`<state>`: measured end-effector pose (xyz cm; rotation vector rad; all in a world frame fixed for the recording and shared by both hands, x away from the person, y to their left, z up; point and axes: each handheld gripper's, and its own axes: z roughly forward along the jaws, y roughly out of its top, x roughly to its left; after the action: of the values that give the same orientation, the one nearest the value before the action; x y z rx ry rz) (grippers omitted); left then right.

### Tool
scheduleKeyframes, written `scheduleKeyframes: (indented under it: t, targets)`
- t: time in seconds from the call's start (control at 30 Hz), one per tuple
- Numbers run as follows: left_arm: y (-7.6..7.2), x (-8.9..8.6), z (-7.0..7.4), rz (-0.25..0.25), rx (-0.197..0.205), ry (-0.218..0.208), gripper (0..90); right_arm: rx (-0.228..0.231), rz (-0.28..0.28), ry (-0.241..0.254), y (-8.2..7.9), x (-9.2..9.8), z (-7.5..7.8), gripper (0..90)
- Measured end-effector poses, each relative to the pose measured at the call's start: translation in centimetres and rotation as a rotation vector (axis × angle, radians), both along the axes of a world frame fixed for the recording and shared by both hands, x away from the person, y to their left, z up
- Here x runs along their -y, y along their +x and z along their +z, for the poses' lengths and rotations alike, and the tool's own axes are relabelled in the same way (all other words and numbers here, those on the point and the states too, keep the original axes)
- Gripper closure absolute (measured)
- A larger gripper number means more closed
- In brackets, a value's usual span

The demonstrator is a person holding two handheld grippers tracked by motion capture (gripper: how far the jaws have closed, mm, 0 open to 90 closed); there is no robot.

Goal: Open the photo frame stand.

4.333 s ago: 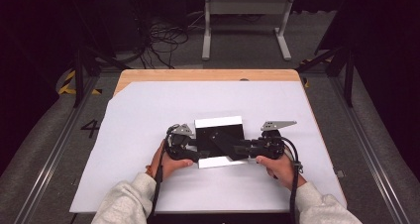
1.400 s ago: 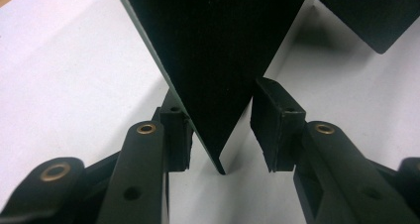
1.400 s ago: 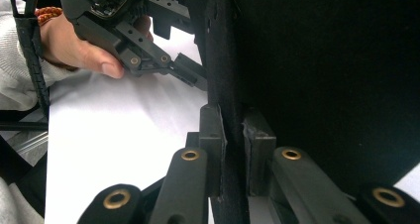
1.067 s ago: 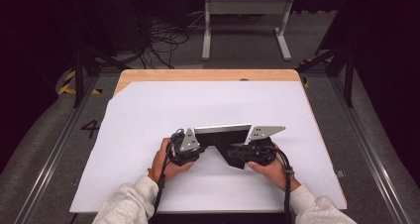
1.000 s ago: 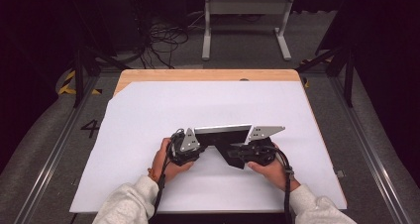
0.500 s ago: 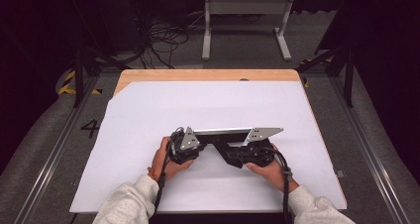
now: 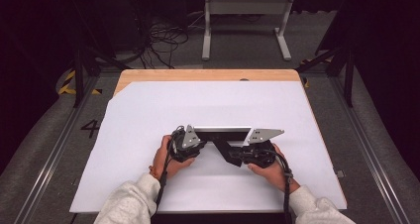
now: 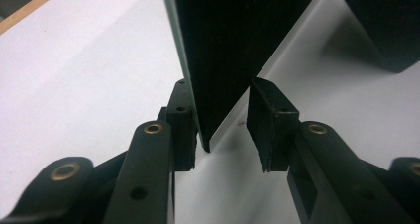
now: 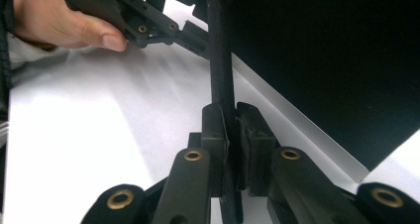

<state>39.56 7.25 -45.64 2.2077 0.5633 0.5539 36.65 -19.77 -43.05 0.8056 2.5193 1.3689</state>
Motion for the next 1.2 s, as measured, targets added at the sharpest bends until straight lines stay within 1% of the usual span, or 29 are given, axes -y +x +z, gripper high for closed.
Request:
scheduleKeyframes:
  t: [0.07,0.2,0.3,0.37,0.47,0.57,0.6,0.67,0.8,0.9,0.93,1.03,1.07,1.1,1.2]
  targets:
    - [0.0,0.0,0.0,0.001,-0.004,0.000,65.6,0.005,-0.001,-0.005,0.0,0.0,0.0,83.0]
    - [0.2,-0.1,-0.2,0.020,-0.010,0.006,66.2,0.012,-0.002,-0.011,0.0,0.0,0.0,83.5]
    - [0.3,-0.1,-0.2,0.022,-0.006,0.010,66.5,0.016,-0.003,-0.018,-0.1,0.0,-0.1,84.1]
    - [0.3,-0.2,-0.3,0.021,-0.012,0.005,67.0,0.017,-0.003,-0.020,-0.1,0.0,-0.1,84.2]
    - [0.4,-0.5,-0.2,0.023,-0.023,-0.008,67.1,0.023,-0.004,-0.026,-0.1,0.0,-0.1,84.4]
    - [0.2,-0.8,0.1,0.017,-0.015,-0.030,65.6,0.027,-0.008,-0.034,-0.2,-0.1,0.0,84.5]
    - [0.1,-0.9,0.2,0.013,-0.020,-0.040,64.8,0.026,-0.008,-0.034,-0.2,-0.1,0.0,84.5]
    - [0.0,-1.0,0.4,0.011,-0.014,-0.039,64.3,0.026,-0.009,-0.035,-0.3,0.0,0.0,84.2]
    - [-0.2,-1.4,0.7,0.001,-0.018,-0.047,63.1,0.030,-0.009,-0.042,-0.4,0.1,0.0,84.2]
    - [-0.3,-1.6,0.8,-0.009,-0.014,-0.054,64.6,0.036,-0.006,-0.051,-0.4,0.1,0.2,84.2]
    - [-0.4,-1.8,0.9,-0.014,-0.020,-0.062,66.2,0.042,-0.008,-0.052,-0.5,0.1,0.3,84.3]
    - [-0.4,-2.0,1.0,-0.010,-0.024,-0.072,66.4,0.042,-0.008,-0.053,-0.5,0.1,0.3,83.7]
    - [-0.4,-2.4,1.1,-0.017,-0.032,-0.075,67.1,0.035,-0.007,-0.050,-0.5,0.2,0.2,82.7]
    - [-0.4,-2.4,1.1,-0.017,-0.032,-0.075,68.8,0.035,-0.007,-0.050,-0.5,0.2,0.2,82.7]
    - [-0.5,-2.8,1.2,-0.020,-0.035,-0.083,70.2,0.038,-0.008,-0.050,-0.6,0.4,0.3,82.6]
